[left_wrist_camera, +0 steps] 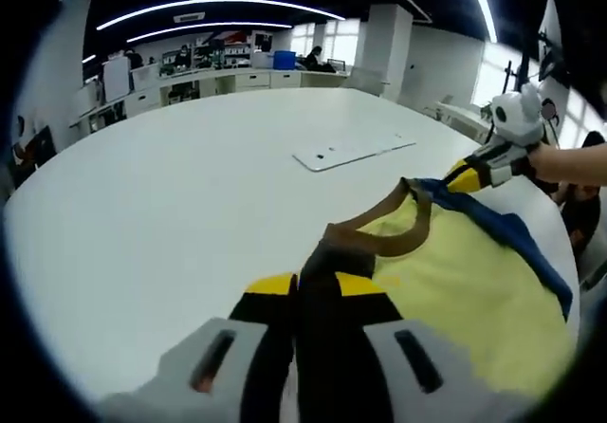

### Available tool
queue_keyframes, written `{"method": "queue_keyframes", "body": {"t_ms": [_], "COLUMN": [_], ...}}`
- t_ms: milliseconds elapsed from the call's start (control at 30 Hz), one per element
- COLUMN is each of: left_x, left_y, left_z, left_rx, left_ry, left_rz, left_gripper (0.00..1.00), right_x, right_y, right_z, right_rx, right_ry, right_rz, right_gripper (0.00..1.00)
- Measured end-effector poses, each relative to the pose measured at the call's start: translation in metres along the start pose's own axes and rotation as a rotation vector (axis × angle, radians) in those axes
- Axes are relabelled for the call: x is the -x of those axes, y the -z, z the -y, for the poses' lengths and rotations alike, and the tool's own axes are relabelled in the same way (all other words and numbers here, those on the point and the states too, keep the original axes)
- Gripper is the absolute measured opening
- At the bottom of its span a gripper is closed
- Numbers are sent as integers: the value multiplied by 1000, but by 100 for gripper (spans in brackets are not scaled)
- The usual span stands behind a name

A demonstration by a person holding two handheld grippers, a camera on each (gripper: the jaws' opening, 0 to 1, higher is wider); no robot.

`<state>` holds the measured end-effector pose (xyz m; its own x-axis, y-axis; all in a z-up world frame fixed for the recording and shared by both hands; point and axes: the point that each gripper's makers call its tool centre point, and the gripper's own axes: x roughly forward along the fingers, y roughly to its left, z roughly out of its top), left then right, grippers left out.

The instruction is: Fold the garment on the visible template until the final outline fits inside the template.

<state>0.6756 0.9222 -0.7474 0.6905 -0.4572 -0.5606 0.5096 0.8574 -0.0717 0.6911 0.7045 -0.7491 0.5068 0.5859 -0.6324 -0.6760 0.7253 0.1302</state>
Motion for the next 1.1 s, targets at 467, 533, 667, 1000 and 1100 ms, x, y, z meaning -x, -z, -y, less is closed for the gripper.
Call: {"method": "queue_keyframes", "body": {"t_ms": [467, 533, 667, 1000, 1100], "left_x": [38, 45, 61, 100, 114], "left_y": [-11, -13, -15, -21, -20], "left_z": [35, 39, 45, 54, 57], "left_rx": [-106, -97, -98, -87, -90], "left_ry": [179, 199, 223, 210, 212], "left_rz": [46, 56, 65, 105, 116], "left_gripper": [94, 99, 99, 98, 97], "right_x": [29, 34, 44, 81, 93], "right_y": [1, 2, 1, 6, 7], "right_z": [-24, -28, -35, -51, -56], "right_rx": [-24, -3, -24, -22, -31], "right_ry": [-90, -88, -101, -85, -79], "right_rz": [63, 67, 82, 100, 121], "right_gripper": [89, 98, 99, 93, 93]}}
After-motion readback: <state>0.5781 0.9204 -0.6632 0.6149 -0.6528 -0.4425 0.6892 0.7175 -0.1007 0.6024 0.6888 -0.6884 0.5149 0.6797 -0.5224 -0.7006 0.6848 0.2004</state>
